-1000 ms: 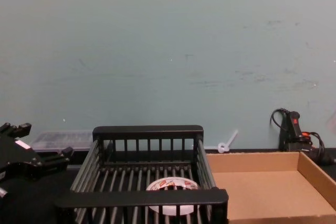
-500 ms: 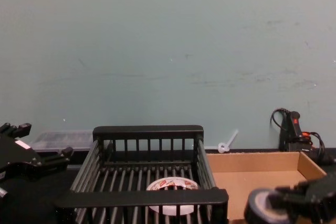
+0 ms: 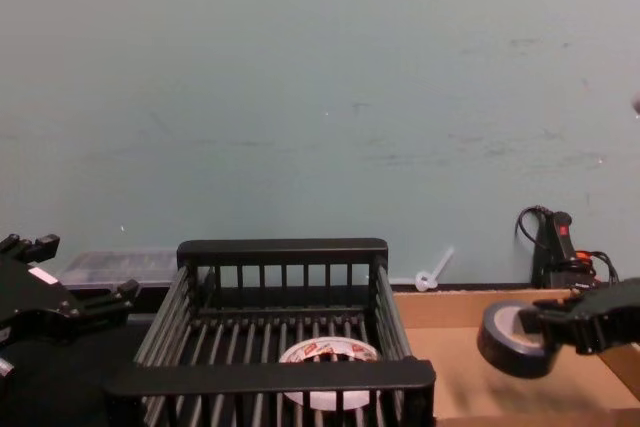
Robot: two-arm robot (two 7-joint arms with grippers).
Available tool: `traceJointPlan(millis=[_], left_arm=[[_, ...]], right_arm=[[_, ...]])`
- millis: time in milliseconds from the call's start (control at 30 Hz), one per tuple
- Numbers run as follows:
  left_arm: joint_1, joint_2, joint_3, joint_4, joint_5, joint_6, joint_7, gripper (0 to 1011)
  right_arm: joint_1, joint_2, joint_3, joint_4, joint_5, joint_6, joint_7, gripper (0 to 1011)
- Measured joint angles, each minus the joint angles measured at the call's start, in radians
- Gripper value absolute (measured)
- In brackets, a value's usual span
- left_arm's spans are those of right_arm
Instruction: Pick up the white tape and place it into the black box , Pick up the silver tape and place it into the brown box.
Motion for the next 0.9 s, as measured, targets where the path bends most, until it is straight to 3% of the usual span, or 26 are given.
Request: traceJointPlan(millis=[500,900], left_arm=[[0.0,0.0,0.0,0.0,0.0,0.0,0.0,1001],[0.0,0.0,0.0,0.0,0.0,0.0,0.0,1001]], right_arm=[[0.106,-0.094,0.01,0.206,-0.06,-0.032,0.002,176],[0.112,-0.104,0.016,0.221,-0.071,-0.038,-0.002,176]])
